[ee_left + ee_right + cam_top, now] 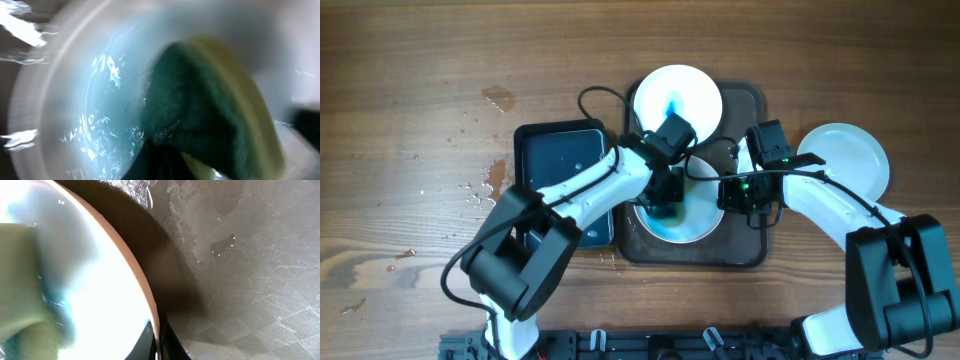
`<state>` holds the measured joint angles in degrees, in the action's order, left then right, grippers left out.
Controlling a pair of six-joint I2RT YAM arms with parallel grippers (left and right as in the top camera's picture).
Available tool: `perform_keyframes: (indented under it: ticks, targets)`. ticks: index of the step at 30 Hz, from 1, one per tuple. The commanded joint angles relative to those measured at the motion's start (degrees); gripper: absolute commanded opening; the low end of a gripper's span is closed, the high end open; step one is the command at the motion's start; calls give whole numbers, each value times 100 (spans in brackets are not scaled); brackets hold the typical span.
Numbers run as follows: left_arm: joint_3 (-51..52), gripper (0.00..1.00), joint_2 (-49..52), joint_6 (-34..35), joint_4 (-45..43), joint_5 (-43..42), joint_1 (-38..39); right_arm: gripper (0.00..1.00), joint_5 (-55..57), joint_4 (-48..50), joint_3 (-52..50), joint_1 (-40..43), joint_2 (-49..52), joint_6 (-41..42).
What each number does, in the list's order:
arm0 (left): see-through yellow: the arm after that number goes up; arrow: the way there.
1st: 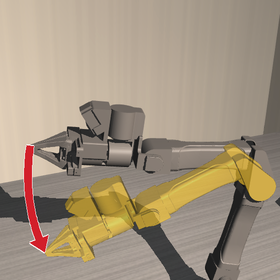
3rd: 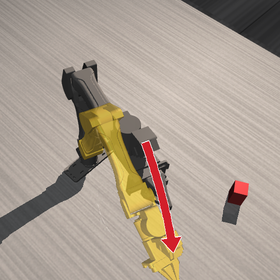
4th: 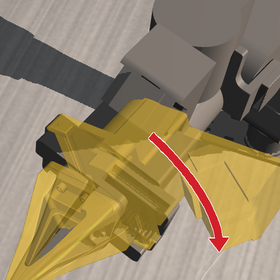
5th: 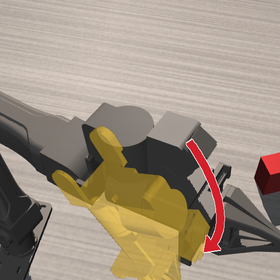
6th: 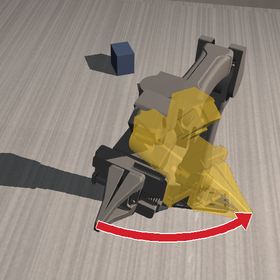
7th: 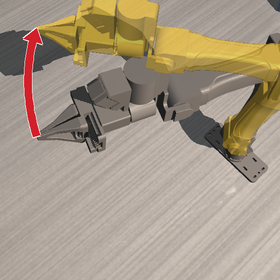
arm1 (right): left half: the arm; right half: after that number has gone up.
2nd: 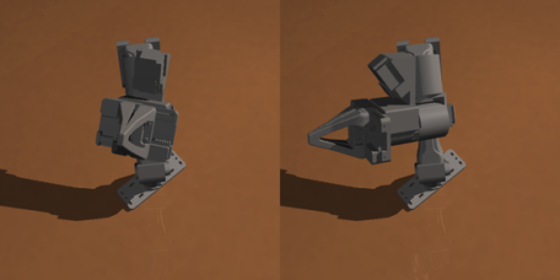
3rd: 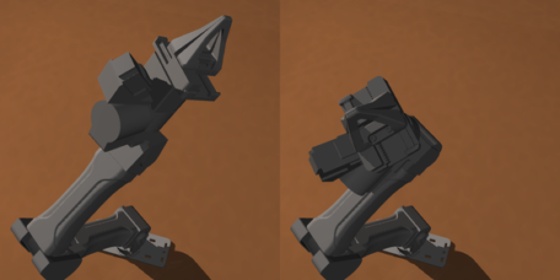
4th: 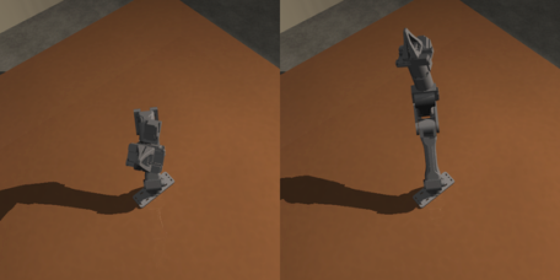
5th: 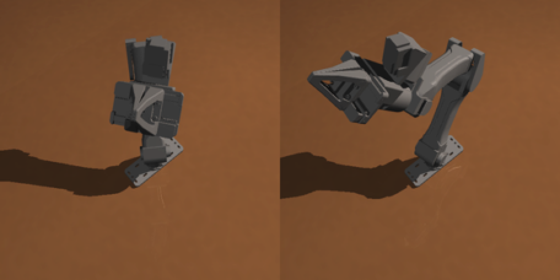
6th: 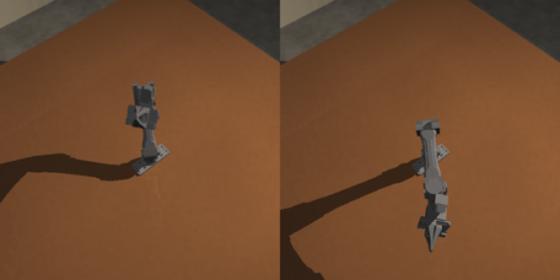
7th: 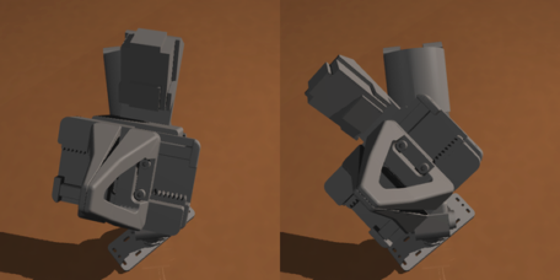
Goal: Clean dirty plates on tray and stack at the side
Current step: 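Scrub the plate with the sponge, then return sponge to black tray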
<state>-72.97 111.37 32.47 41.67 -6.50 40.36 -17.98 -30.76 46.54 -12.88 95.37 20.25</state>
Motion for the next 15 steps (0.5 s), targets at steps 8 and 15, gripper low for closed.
perform_keyframes:
  ticks: [8, 15]
  targets:
    - [72, 4, 144, -31, -271, 59, -273, 4, 546, -44, -142, 13, 223, -74]
    - [74, 4, 581, 105, -1735, -2223, 660, 4, 546, -33, -142, 13, 223, -122]
